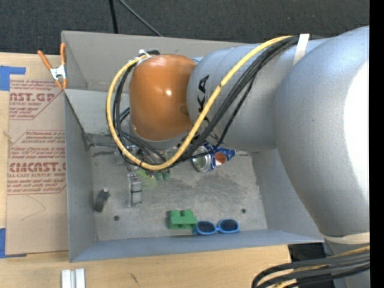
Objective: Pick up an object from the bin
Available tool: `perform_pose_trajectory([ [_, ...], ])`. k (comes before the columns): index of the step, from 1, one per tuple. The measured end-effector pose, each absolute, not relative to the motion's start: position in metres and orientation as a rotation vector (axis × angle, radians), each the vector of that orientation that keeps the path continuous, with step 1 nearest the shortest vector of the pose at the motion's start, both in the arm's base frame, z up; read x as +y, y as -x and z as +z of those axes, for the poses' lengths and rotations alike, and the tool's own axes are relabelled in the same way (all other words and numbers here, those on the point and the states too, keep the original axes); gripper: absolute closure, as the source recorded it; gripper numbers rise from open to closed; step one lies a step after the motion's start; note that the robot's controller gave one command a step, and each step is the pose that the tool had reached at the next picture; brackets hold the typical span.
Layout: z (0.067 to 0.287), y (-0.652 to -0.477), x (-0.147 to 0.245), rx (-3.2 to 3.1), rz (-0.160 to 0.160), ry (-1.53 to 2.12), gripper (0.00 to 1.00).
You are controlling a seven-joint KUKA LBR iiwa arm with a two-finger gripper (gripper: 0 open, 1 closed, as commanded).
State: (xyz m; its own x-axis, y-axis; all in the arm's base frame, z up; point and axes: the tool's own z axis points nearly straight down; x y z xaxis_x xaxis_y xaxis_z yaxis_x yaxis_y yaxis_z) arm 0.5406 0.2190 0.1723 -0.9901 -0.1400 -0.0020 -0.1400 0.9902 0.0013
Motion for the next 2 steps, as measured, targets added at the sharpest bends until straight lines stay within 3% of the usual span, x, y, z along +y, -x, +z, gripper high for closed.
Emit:
perform_pose_trajectory([
  [1, 0.065, -0.557, 0.228, 3.142, 0.000, 0.167, 0.00],
  [2, 0.070, -0.485, 0.206, 3.124, 0.002, 0.289, 0.00],
])
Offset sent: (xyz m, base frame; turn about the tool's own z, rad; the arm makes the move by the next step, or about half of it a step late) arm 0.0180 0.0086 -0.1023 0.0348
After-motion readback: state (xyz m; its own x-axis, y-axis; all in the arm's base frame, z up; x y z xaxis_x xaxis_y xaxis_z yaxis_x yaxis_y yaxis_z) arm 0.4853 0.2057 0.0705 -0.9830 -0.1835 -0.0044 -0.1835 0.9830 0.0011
